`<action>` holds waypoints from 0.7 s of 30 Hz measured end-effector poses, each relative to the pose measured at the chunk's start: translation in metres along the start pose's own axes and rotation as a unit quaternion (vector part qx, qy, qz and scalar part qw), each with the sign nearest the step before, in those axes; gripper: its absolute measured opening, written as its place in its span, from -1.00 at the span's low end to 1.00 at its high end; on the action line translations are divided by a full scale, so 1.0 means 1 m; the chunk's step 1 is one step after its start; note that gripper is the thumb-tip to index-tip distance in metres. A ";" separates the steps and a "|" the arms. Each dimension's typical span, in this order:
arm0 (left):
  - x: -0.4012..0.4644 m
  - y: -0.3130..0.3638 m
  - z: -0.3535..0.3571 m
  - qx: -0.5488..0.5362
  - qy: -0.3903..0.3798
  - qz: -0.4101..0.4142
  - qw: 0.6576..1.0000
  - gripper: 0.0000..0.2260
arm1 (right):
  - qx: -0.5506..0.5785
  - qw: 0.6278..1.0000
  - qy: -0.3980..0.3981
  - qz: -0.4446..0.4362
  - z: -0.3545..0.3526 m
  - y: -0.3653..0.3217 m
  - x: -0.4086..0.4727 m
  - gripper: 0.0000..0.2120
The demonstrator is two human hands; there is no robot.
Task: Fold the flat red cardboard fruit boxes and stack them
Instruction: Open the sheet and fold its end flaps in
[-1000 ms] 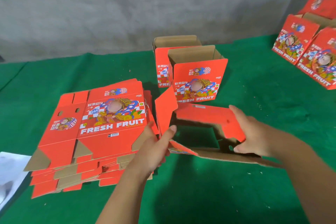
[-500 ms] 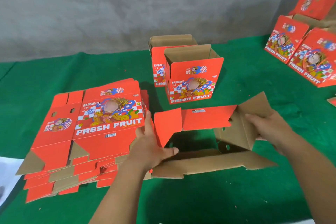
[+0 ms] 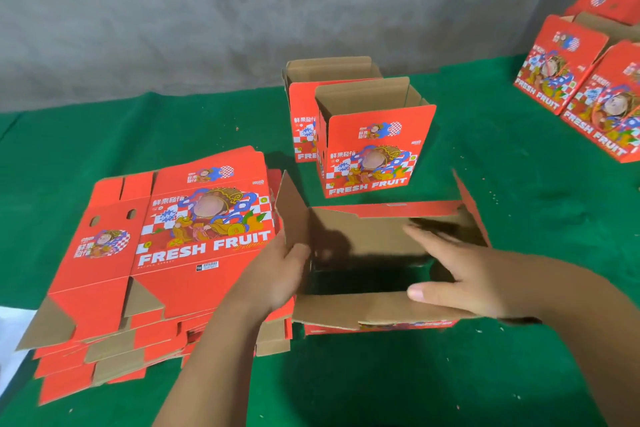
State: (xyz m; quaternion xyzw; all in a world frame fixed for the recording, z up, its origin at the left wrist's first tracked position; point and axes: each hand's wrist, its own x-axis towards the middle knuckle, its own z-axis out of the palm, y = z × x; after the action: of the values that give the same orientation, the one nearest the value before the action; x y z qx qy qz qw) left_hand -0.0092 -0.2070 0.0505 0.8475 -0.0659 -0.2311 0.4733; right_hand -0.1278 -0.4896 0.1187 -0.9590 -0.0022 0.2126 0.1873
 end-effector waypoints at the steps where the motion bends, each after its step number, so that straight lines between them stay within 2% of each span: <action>1: 0.001 0.002 -0.001 -0.011 -0.020 -0.005 1.000 -0.80 | 0.011 1.000 0.005 0.028 0.000 0.007 0.008 -0.06; 3: 0.003 0.006 0.002 -0.089 -0.002 0.004 0.996 -0.90 | 0.043 0.994 0.049 0.091 -0.003 0.015 0.021 0.06; 5: 0.004 0.005 0.010 -0.190 0.079 0.031 0.978 -0.88 | 0.088 0.985 0.059 0.139 -0.006 0.022 0.031 0.11; 8: 0.004 0.001 0.024 -0.276 0.179 0.079 0.941 -0.68 | 0.130 0.982 0.040 0.134 -0.007 0.034 0.036 0.12; 10: 0.004 0.001 0.028 -0.291 0.218 0.114 0.925 -0.41 | 0.187 0.976 0.036 0.107 -0.015 0.041 0.036 0.07; 11: 0.005 0.001 0.029 -0.293 0.232 0.133 0.918 -0.26 | 0.258 0.961 0.051 0.087 -0.020 0.043 0.035 0.02; 12: 0.007 0.003 0.028 -0.297 0.242 0.149 0.911 -0.17 | 0.352 0.930 0.080 0.069 -0.023 0.046 0.033 -0.05; 14: 0.012 0.008 0.028 -0.298 0.255 0.167 0.905 -0.13 | 0.475 0.869 0.131 0.044 -0.021 0.056 0.027 -0.18; 15: 0.014 0.009 0.029 -0.298 0.265 0.167 0.902 -0.11 | 0.479 0.866 0.138 0.034 -0.017 0.060 0.026 -0.28; 18: 0.015 0.008 0.033 -0.299 0.296 0.167 0.891 -0.08 | 0.411 0.907 0.089 0.025 -0.006 0.066 0.029 -0.62; 20: 0.016 0.004 0.033 -0.295 0.306 0.192 0.884 -0.26 | 0.366 0.928 0.065 0.026 -0.007 0.063 0.032 -0.62; 21: 0.017 0.001 0.032 -0.292 0.304 0.207 0.883 -0.40 | 0.333 0.940 0.062 0.029 -0.010 0.060 0.034 -0.53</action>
State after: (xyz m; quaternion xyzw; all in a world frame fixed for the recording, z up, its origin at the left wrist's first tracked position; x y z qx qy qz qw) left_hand -0.0085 -0.2382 0.0311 0.6669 -0.0224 0.1324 0.7330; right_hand -0.0969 -0.5462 0.0913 -0.8527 0.1086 0.1466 0.4895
